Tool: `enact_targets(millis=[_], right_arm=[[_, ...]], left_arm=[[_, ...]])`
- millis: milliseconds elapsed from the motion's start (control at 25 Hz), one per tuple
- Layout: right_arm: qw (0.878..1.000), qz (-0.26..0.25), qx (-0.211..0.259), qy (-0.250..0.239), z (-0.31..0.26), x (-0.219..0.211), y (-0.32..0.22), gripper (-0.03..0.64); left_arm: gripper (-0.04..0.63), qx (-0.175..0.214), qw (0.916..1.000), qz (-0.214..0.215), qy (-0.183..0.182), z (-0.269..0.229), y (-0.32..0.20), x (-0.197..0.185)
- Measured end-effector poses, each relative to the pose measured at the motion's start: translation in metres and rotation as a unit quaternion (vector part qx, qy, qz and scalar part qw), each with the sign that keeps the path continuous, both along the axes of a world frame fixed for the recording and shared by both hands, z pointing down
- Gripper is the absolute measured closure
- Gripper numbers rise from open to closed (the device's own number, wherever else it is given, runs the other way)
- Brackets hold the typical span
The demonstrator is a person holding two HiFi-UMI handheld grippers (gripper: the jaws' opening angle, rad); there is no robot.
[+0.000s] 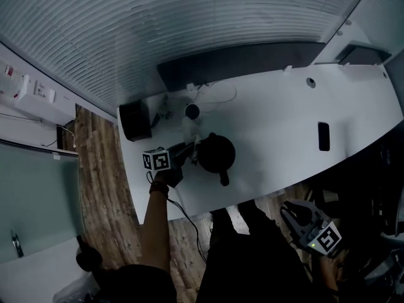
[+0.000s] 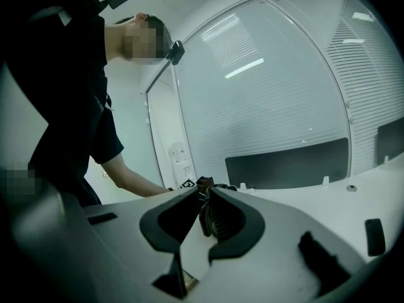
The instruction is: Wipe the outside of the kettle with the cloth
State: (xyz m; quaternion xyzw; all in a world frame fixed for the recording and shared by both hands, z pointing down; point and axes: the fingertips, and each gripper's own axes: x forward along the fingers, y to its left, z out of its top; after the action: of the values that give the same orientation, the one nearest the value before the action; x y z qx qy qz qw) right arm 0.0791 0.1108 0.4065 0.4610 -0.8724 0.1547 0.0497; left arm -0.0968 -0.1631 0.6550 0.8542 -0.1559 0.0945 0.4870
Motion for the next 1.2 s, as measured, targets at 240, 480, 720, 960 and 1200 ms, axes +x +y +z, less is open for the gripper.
enact_targets(millis=[240, 480, 720, 960, 1200], right_arm=[[1.0, -0.009, -0.003, 0.003, 0.001, -0.006, -0.001, 0.566], [1.0, -0.003, 0.002, 0.004, -0.003, 0.0, -0.002, 0.566], [1.0, 0.004, 0.001, 0.001, 0.001, -0.002, -0.001, 0.566], [1.0, 0.015, -0.011, 0.008, 0.007, 0.005, 0.009, 0.566], [1.0, 0.022, -0.019, 0.007, 0.011, 0.011, 0.014, 0.566]], left_arm=[[0.485, -0.01, 0.9989, 0.009, -0.046, 0.019, -0.001, -0.006], [0.485, 0.132, 0.9892, 0.062, 0.012, -0.12, -0.032, -0.003], [0.485, 0.089, 0.983, 0.16, -0.011, -0.093, -0.026, 0.043], [0.485, 0.029, 0.9884, 0.149, 0.007, -0.054, -0.024, 0.048], [0.486, 0.02, 0.9922, 0.118, -0.034, -0.009, -0.023, 0.037]])
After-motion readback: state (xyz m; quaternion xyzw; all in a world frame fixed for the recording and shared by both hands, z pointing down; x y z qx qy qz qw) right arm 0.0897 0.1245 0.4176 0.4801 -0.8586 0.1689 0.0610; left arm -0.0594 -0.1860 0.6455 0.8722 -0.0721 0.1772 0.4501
